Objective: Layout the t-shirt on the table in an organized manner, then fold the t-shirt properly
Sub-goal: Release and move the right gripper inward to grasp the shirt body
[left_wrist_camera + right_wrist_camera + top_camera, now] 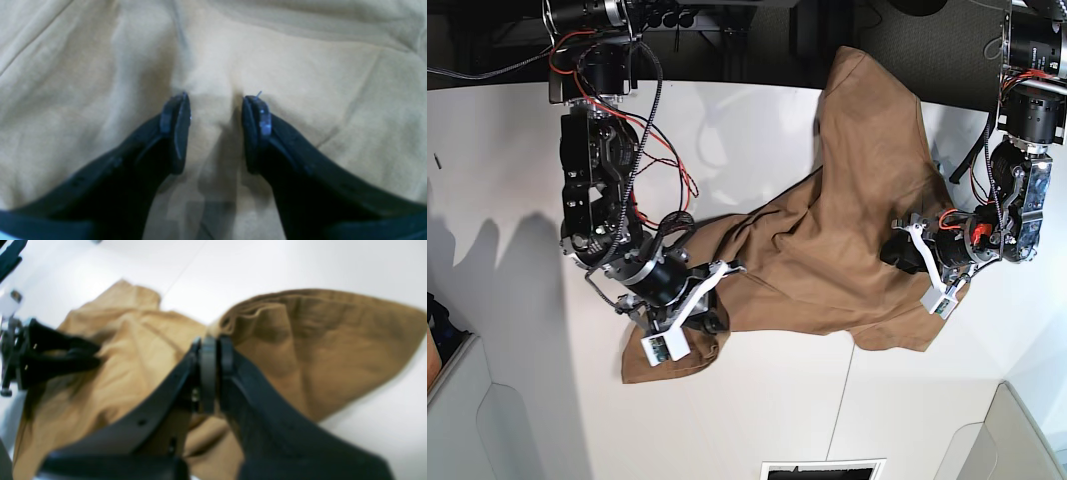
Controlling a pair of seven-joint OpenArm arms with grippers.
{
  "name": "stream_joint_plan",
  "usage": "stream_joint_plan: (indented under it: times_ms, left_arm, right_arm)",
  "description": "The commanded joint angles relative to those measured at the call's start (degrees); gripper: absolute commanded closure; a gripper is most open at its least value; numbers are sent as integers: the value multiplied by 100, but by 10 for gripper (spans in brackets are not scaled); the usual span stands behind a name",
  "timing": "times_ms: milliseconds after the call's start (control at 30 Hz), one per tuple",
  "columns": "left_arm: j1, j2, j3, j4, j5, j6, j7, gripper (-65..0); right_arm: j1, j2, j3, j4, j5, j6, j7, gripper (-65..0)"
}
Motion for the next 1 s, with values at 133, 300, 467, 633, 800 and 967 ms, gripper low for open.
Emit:
stream_joint_plan:
  times_ms: [133, 300, 467, 633, 800, 967]
  left_arm:
    - [-9, -63, 9, 13, 129, -26, 352, -284]
    - [-7, -63, 9, 13, 101, -26, 343, -284]
    - [4, -63, 9, 13, 105, -26, 348, -284]
    - [7, -61, 9, 13, 103, -26, 345, -284]
    - [44, -61, 9, 13, 87, -28, 343, -284]
    - [72, -61, 9, 13, 63, -26, 341, -284]
  right_arm:
    - [133, -114, -651, -636, 17, 22, 236, -362]
    - [136, -116, -949, -608, -22, 22, 92, -388]
    - [138, -101, -713, 42, -87, 22, 122, -388]
    - [254, -98, -79, 258, -210, -155, 245, -388]
    - [549, -7, 555, -133, -472, -433, 334, -388]
    - [927, 186, 616, -1185, -470, -424, 542, -387]
